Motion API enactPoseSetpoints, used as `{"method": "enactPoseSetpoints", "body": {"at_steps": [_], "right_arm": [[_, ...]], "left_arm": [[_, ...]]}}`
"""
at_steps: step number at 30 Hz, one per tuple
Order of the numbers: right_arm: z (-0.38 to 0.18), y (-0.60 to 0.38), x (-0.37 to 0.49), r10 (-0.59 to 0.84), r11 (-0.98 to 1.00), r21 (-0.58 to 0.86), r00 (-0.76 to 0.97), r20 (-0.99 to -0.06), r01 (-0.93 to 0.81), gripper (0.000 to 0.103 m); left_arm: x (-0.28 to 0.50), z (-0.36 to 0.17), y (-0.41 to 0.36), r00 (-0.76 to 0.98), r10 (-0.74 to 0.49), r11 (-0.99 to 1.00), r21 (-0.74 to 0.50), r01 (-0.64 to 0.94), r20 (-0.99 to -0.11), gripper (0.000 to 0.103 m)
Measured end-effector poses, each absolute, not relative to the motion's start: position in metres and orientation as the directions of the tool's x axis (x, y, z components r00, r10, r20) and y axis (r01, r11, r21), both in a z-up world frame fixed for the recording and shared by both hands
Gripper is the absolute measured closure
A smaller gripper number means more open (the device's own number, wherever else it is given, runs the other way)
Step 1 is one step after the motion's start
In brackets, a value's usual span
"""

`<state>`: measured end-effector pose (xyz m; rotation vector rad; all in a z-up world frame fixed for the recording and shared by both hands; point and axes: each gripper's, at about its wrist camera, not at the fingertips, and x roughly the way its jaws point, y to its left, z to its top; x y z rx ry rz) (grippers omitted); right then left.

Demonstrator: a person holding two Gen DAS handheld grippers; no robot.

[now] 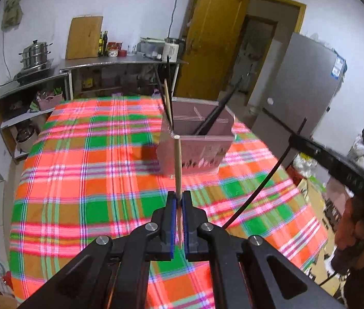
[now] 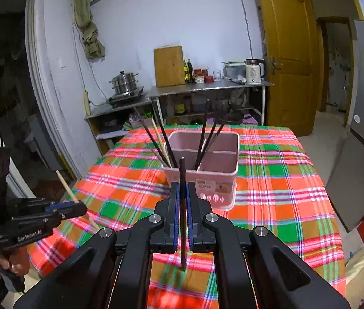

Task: Organize utensils
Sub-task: 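Raise both tools and hold the chopsticks upright above the basket opening, then lower the chopsticks into the basket and open both tools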

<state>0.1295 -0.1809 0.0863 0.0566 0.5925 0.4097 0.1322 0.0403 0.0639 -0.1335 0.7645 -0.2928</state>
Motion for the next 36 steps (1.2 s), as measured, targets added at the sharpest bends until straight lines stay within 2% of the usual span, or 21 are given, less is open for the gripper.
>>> {"method": "enactPoseSetpoints", "body": {"at_steps": [9,19,29,36], "right_arm": [[0.12,-0.18,0.158,0.396,0.918,0.187,0.81,-0.433,-0.349,0.098],[0.154,-0.179,0.189,0.394,0.916,0.21,0.865,-0.311,-0.342,0.098],[0.153,-0.178,0.216,0.387,0.914,0.236,0.883,-0.265,-0.329,0.098],[0.132,-0.172,0.231,0.376,0.921,0.228,0.877,-0.299,-0.318,0.098]], "left_arm": [[0.184,0.107,0.038,0.739,-0.348,0.935,-0.276,0.224,-0.577,0.099],[0.233,0.137,0.035,0.791,-0.338,0.933,-0.29,0.213,-0.509,0.099],[0.272,0.128,0.028,0.8,-0.328,0.937,-0.283,0.206,-0.502,0.099],[0.289,0.1,0.019,0.773,-0.324,0.941,-0.274,0.2,-0.546,0.099]]}}
